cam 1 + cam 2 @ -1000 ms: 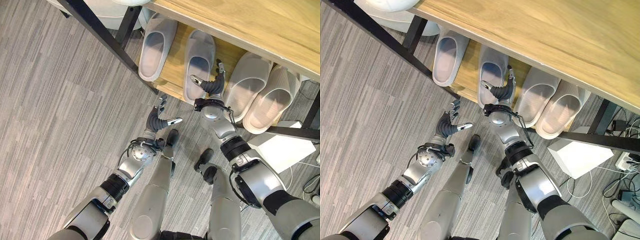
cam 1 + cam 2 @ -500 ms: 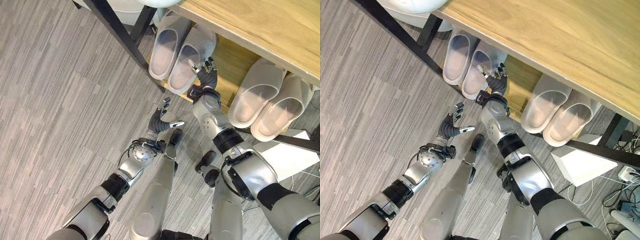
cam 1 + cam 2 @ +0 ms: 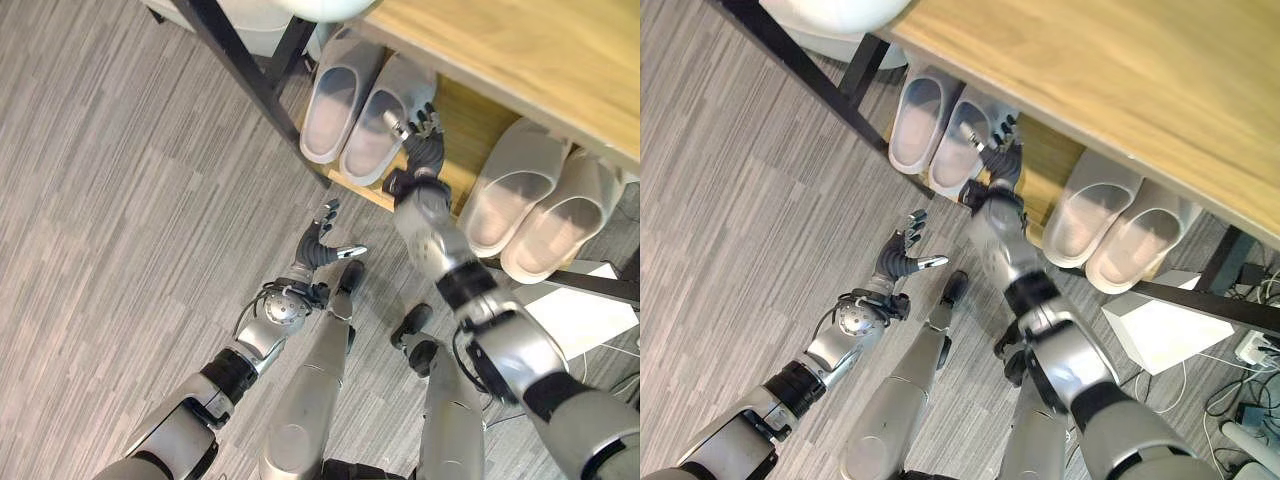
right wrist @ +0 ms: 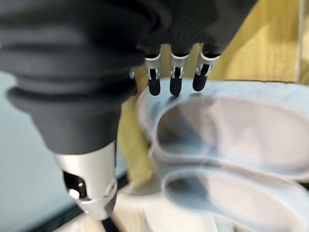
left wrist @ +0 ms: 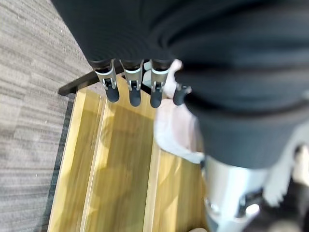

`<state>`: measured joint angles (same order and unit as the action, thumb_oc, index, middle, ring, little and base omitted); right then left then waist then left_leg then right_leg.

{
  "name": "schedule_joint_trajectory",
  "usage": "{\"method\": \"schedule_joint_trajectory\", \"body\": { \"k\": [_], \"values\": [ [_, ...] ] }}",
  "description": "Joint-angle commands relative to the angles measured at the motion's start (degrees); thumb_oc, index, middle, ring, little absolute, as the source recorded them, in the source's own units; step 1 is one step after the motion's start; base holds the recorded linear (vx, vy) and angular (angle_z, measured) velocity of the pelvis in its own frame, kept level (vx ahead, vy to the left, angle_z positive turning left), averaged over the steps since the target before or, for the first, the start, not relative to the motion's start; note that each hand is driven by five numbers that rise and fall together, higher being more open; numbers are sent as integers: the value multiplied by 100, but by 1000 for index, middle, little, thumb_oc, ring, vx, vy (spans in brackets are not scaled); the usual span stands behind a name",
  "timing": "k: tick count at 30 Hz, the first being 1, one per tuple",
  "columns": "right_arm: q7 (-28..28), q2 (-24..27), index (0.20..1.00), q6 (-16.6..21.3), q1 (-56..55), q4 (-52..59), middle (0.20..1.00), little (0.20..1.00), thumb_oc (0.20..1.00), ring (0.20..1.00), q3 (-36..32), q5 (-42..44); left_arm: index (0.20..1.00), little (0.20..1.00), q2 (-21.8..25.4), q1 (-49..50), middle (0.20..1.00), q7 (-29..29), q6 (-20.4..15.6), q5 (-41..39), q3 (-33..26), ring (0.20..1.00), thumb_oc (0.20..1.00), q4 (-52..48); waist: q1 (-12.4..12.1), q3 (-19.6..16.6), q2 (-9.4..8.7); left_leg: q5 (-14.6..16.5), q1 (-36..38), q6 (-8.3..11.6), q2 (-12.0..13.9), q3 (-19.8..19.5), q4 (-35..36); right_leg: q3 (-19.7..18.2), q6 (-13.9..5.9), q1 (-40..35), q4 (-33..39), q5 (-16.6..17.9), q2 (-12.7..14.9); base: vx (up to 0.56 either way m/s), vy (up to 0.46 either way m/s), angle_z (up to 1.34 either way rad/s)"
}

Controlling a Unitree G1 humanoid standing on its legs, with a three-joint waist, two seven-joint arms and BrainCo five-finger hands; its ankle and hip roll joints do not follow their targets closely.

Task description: Arrange the slippers neatly on the shoe rack.

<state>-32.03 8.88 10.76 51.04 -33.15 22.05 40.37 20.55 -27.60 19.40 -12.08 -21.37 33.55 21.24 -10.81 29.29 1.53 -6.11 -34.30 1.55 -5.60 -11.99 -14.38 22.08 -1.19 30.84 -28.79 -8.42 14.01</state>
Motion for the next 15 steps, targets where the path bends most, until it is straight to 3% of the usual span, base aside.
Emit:
{"method": "schedule_joint_trajectory", "body": {
  "k": [1,6,9,15],
  "values": [
    [332,14,1000,-142,-429,553,1000,1000,1000,1000,24,-793,1000,1000,35,143,1000,-64,-125,64,-214,1000,1000,-72,174,-276,-208,1242,835,-314,-25,202,180,-237,-237,-975,730,-403,-133,-2,-51,-31],
    [983,186,1000,-404,-2086,1380,1000,1000,1000,1000,301,-1410,1000,1000,90,812,1000,-205,-82,-28,-756,1000,1000,-157,510,-738,-390,1043,1602,-247,227,393,903,-284,-298,-1767,1690,-80,-429,28,-91,-32],
    [1615,336,1000,-366,-3032,1766,1000,1000,1000,1000,307,-1577,1000,1000,93,1313,1000,-390,-77,13,-1045,1000,1000,-222,684,-1099,-451,875,2178,-196,383,584,1467,-322,-362,-2286,2335,125,-625,50,-103,-41],
    [2525,880,1000,-307,-4512,2053,1000,1000,1000,1000,-15,-2004,1000,1000,391,1911,1000,-980,-19,727,-1153,1000,1000,-263,1039,-1653,-346,842,3007,-104,494,912,1938,-505,-411,-3022,3038,300,-818,28,-66,-25]
  ]
}}
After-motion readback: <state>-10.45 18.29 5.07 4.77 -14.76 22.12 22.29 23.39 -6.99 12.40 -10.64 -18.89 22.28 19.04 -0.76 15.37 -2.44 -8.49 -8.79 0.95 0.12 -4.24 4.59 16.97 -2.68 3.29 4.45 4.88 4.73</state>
